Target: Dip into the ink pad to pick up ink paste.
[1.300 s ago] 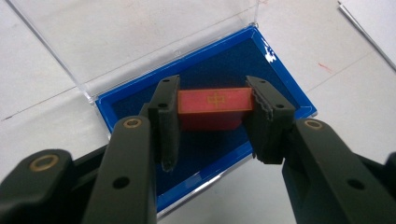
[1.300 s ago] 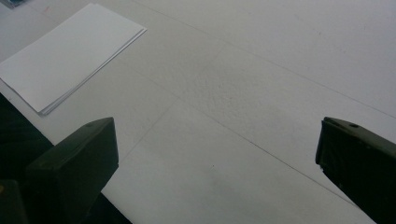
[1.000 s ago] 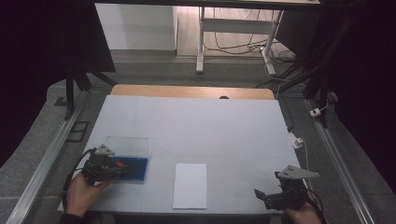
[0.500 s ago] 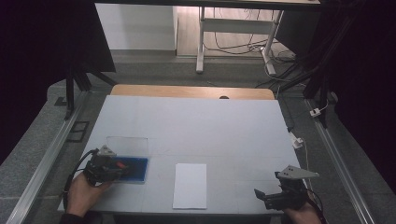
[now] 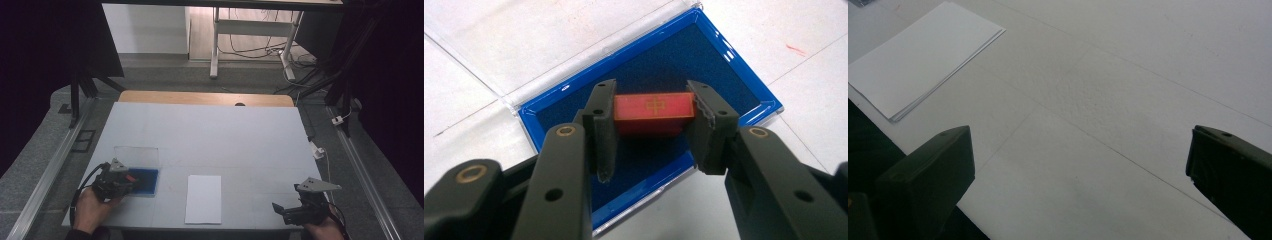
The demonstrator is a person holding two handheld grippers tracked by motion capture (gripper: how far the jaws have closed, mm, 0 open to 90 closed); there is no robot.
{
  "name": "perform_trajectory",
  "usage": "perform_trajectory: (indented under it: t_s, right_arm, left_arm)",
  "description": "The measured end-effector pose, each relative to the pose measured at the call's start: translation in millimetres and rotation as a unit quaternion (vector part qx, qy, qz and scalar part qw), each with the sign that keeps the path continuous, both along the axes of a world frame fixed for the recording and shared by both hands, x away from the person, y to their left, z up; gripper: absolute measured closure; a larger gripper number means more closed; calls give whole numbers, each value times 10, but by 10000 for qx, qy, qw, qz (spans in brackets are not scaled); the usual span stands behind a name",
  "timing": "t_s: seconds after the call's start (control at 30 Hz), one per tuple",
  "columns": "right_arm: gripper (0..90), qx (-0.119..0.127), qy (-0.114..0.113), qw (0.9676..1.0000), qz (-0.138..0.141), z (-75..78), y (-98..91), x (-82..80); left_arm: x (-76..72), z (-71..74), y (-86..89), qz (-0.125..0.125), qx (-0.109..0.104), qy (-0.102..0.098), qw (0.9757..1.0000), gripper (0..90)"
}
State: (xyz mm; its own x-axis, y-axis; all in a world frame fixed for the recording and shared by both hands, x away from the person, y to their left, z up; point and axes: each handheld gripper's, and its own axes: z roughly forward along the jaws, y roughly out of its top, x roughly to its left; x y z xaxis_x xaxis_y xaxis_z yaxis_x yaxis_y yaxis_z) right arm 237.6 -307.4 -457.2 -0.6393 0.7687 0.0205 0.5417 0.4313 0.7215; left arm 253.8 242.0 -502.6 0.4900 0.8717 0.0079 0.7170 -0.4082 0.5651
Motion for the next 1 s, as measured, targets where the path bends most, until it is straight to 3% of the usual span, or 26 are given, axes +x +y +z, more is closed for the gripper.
perform_trajectory:
  t_s: [0.27,0.4,0.57,0.63,0.87,1.0]
  right_arm:
    - [0,19,-8,10000,-4,-2,1,-2]
    - [0,13,-3,10000,-2,-2,2,-2]
    - [0,-17,9,10000,1,-1,7,-2]
    - [0,-3,9,10000,-2,-3,7,0]
    - [0,6,7,10000,4,0,0,1]
    - [0,7,5,10000,8,0,0,0]
  left_arm:
    - [31,-27,108,162,-527,148,9984,588]
    - [43,-21,93,172,-487,174,9985,588]
    - [30,8,-3,145,-89,123,9998,587]
    - [35,14,-9,142,-55,127,9998,587]
    - [62,9,85,203,-466,257,9984,583]
    - [77,12,108,255,-595,304,9974,583]
